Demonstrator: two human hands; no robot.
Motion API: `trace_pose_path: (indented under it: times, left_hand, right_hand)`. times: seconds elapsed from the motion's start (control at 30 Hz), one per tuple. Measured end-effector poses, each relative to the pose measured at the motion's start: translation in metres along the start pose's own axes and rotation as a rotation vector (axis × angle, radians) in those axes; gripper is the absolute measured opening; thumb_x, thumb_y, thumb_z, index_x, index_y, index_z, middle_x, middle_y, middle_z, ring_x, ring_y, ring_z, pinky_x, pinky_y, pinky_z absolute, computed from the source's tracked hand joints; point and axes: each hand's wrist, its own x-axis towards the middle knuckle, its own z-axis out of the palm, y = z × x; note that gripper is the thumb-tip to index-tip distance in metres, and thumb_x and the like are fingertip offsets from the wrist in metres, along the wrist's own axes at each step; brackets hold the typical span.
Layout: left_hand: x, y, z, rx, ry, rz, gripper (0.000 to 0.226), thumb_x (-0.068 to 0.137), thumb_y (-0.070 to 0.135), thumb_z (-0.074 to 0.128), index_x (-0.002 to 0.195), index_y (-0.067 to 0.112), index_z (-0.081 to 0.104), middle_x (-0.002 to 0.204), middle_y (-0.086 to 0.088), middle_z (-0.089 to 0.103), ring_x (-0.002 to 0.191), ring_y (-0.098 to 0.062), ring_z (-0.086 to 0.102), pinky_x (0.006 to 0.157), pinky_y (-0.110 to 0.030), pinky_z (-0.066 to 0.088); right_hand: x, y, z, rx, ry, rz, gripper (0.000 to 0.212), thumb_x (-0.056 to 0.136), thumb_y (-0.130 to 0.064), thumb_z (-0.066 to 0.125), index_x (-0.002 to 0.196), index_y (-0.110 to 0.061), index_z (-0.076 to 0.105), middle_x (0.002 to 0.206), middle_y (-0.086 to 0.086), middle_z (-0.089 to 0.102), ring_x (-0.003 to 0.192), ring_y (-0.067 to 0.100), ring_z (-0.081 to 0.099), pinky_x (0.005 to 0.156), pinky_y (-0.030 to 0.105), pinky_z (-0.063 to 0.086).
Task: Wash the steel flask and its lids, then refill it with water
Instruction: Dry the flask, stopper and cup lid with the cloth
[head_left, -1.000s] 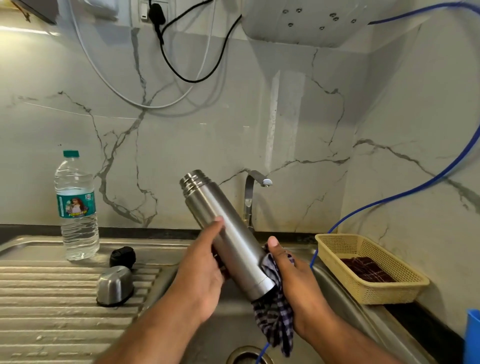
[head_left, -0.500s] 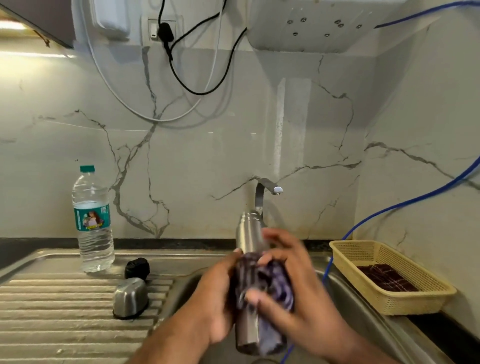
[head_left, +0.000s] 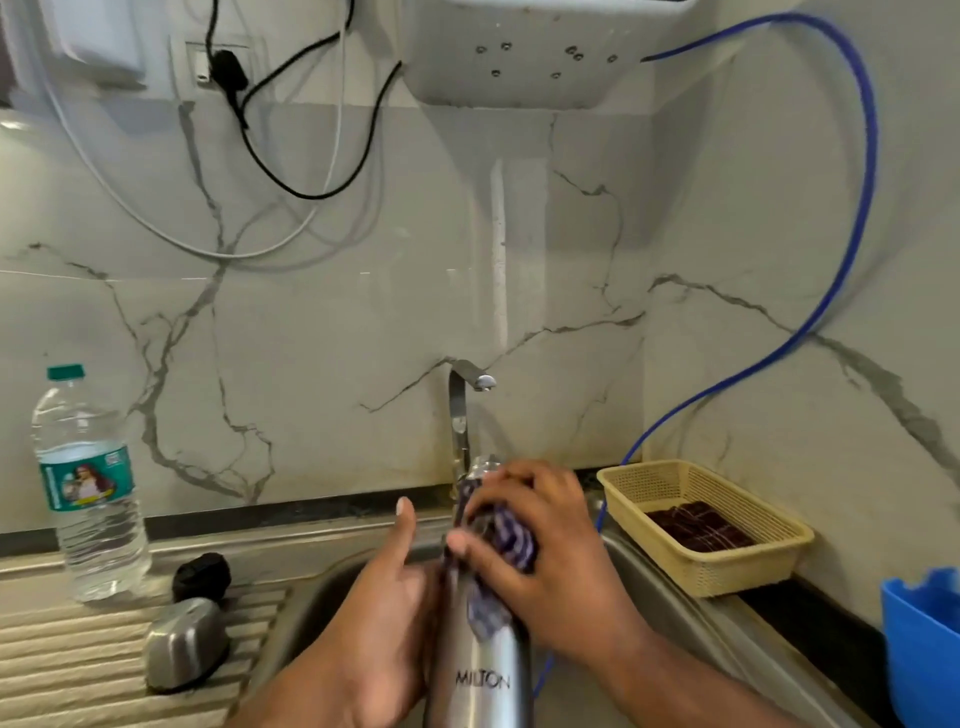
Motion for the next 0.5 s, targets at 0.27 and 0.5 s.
trace_pose_path:
  times: [0.27,0.5]
  left_hand:
    - [0.002,-0.028,-0.006,0.622,0.196,0.069,0.091,0.075,0.079,0.046,0.125,0.005,0.066,0.118,-0.023,0.073,0.106,-0.035,0.073,0.093,-0.048,0.059]
    - [-0.001,-0.028,-0.004,0.648,0.238,0.191,0.098,0.048,0.066,0.093,0.119,0.002,0.072,0.115,-0.028,0.072,0.098,-0.039,0.074,0.077,-0.043,0.064]
  right_hand:
    - [0.003,0.013,-0.007,0.074,-0.145,-0.089,0.037,0.082,-0.049,0.083,0.112,-0.029,0.073,0.125,-0.014,0.061,0.123,0.010,0.052,0.103,0.029,0.044]
    - [-0.005,0.002,-0.002,0.242,0.057,0.152,0.037,0.093,-0.049,0.069,0.123,-0.028,0.059,0.121,-0.004,0.058,0.115,0.010,0.060,0.095,0.026,0.051]
